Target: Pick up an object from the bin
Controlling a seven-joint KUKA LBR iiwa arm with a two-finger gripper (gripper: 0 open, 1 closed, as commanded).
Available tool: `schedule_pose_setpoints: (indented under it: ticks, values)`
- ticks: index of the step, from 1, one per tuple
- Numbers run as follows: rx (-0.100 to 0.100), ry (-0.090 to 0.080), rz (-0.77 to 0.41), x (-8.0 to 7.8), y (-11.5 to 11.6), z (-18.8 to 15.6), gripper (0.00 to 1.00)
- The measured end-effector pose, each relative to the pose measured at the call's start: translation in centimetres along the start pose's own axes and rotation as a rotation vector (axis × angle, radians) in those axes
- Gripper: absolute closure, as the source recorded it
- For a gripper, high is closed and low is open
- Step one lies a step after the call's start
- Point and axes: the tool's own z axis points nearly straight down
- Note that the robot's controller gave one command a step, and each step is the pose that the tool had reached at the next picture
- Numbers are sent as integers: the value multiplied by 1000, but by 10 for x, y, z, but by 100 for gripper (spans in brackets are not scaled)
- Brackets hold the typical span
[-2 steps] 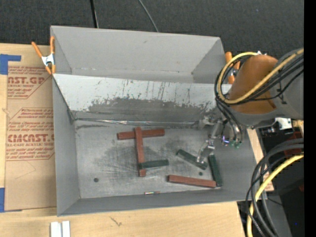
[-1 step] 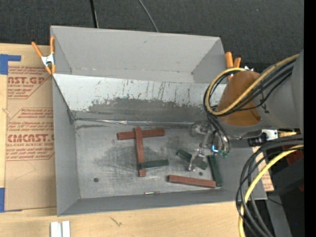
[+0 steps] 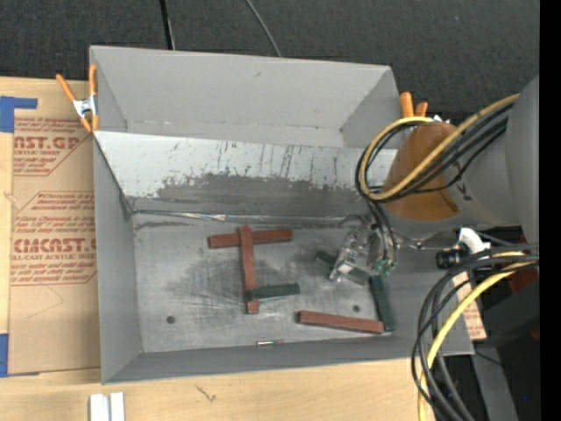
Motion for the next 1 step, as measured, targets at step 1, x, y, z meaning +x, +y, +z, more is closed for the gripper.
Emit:
schedule_pose_setpoints:
  ticks: [1]
  values:
    - [0,0,0,0,0,0,100]
